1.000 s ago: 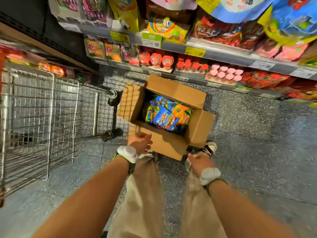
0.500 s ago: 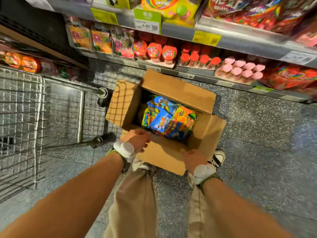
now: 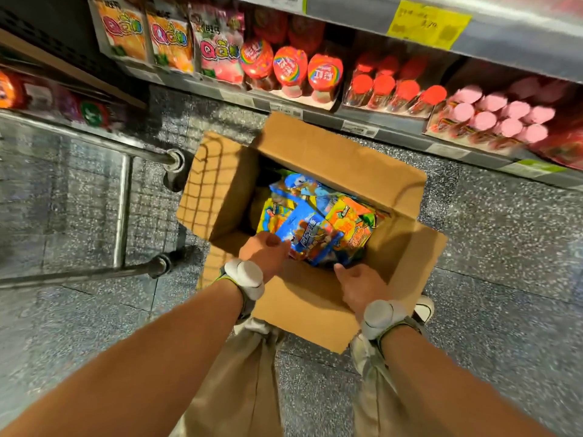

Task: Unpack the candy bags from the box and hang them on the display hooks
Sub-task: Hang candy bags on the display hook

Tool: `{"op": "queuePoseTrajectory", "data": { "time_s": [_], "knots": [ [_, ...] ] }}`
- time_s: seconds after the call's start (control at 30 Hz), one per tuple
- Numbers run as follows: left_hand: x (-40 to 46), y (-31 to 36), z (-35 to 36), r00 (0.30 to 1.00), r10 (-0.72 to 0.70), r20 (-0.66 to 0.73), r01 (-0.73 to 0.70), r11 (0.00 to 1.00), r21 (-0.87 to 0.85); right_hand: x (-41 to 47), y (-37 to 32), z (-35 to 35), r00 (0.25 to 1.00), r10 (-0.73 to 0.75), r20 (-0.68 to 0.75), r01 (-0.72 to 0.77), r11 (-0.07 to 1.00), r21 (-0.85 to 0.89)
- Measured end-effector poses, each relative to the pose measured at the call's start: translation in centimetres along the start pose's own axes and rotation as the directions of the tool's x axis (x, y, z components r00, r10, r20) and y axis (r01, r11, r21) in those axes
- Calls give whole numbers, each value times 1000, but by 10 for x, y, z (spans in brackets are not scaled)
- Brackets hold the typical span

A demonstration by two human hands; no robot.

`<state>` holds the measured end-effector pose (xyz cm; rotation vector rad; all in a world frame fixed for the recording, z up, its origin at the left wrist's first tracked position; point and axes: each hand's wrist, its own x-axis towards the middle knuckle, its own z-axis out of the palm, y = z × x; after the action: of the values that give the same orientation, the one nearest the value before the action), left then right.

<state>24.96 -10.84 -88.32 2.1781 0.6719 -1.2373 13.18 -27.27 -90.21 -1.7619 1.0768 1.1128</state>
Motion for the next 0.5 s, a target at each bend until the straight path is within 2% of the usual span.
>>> {"op": "queuePoseTrajectory", "data": {
  "time_s": [0.17, 0.5],
  "knots": [
    [31, -1, 8, 999, -54, -10, 53, 995, -79, 37, -4, -1, 999, -35, -11, 35, 999, -2],
    [77, -1, 22, 1000, -1, -2, 1, 1000, -14, 99, -2, 10, 993, -54, -104, 58, 998, 32]
  ]
}}
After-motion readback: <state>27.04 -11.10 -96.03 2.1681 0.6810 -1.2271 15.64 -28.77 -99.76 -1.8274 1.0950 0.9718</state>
